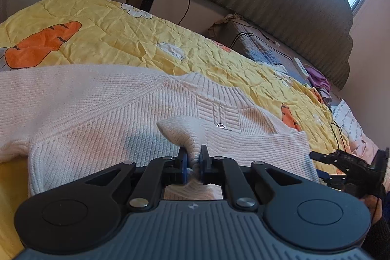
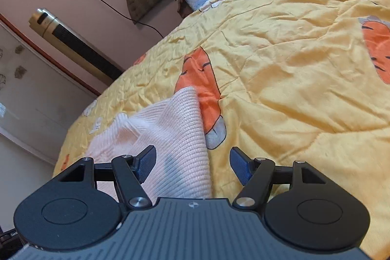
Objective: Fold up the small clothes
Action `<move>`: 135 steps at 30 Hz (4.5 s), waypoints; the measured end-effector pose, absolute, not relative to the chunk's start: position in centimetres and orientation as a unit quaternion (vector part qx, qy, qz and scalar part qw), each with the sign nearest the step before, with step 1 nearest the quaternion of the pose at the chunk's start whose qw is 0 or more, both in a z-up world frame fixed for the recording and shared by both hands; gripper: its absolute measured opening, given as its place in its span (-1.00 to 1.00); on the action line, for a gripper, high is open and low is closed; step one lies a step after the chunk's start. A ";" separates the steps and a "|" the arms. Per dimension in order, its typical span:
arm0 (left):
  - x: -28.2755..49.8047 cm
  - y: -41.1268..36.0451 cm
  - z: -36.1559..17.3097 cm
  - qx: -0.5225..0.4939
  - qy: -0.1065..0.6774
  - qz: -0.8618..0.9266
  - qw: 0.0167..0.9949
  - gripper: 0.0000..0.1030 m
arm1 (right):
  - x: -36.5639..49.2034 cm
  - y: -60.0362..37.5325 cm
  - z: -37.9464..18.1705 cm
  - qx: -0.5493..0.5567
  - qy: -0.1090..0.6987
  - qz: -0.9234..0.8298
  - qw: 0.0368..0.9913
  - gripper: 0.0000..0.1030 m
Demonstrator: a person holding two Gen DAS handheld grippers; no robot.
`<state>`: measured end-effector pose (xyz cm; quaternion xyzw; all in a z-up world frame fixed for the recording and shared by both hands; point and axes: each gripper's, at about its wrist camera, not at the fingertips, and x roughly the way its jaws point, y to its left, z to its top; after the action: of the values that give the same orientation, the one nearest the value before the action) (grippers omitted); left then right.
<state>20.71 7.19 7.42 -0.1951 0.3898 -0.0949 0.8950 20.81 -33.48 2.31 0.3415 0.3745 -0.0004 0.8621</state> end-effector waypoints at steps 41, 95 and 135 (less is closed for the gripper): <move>23.3 -1.2 1.3 -0.011 0.403 -0.077 0.912 0.26 | 25.4 -21.7 2.7 0.045 0.393 -0.001 0.918 -0.23; -2.6 17.6 6.1 -0.144 0.433 -0.038 0.889 -0.21 | -6.0 -27.8 4.0 0.256 0.457 0.041 0.850 -0.35; 12.7 30.8 9.3 -0.197 0.176 0.286 0.921 -0.86 | 7.1 -14.0 7.2 0.317 0.415 0.229 0.821 0.23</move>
<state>12.74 30.77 9.26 -0.1965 0.1761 0.2857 0.9213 7.09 -13.98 7.21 0.3175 0.4153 0.2286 0.8212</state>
